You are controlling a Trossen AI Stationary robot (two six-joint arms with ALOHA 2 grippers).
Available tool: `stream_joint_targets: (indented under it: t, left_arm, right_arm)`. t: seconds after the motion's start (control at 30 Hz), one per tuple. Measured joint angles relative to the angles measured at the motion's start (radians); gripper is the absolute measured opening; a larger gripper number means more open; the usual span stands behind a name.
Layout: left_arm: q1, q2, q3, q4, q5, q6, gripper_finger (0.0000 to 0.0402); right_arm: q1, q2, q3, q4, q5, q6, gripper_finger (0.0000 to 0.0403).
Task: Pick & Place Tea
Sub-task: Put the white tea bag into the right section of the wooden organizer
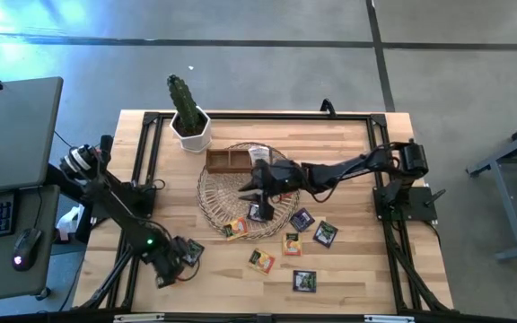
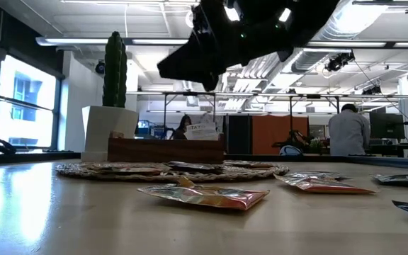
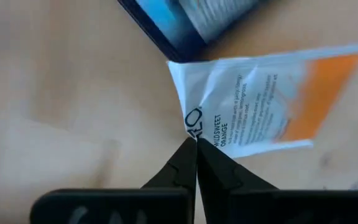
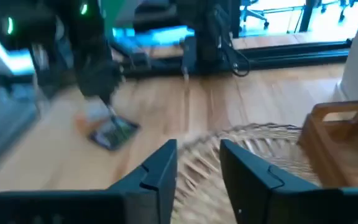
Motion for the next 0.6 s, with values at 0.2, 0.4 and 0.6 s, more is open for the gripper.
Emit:
stream_joint_targets:
  t: [0.2, 0.4, 0.6]
  left_arm:
    - [0.082, -0.002, 0.153, -0.293, -0.15, 0.137, 0.0002]
    - [0.205, -0.004, 0.288, -0.452, -0.459, 0.308, 0.0001]
    - [0.364, -0.005, 0.334, -0.352, -0.611, 0.633, 0.0001]
  right_arm:
    - [-0.008, 0.002, 0.0, 0.0, -0.052, 0.158, 0.0139]
    - [-0.007, 0.002, 0.0, -0.028, -0.025, 0.182, 0.0132]
    - [-0.007, 0.003, 0.0, -0.034, 0.002, 0.182, 0.0119]
